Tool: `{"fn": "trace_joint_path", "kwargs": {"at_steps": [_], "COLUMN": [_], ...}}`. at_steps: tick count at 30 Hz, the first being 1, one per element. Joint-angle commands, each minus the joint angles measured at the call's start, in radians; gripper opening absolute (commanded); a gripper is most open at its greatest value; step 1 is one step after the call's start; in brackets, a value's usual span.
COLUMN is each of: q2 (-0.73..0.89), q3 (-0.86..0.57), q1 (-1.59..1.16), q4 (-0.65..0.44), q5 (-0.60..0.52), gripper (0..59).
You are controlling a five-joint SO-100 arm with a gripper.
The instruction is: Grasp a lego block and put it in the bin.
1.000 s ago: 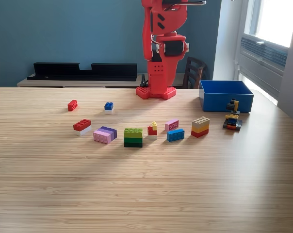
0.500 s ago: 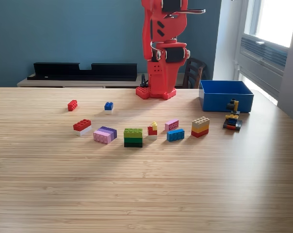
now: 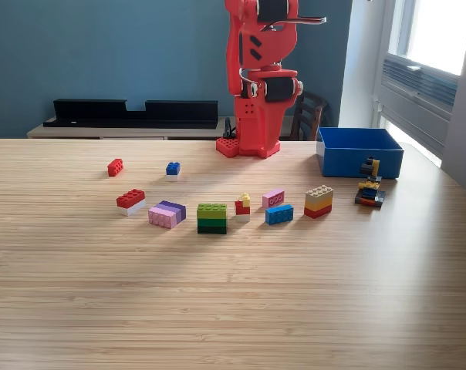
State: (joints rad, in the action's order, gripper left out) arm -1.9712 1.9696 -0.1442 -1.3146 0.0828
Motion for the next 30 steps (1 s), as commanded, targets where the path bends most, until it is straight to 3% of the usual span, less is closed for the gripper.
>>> {"fn": "trace_joint_path", "kwargs": {"at_steps": [1,22,30], "q2": [-0.048,-0.055,-0.055], "q3": [-0.012,0.02,0.055], "q1": [-0.005,-0.005,0.146], "q4": [0.009,0.011,0.094], "q5": [-0.005,-0.026,-0.048], "gripper": [0.0,0.0,0.0]}}
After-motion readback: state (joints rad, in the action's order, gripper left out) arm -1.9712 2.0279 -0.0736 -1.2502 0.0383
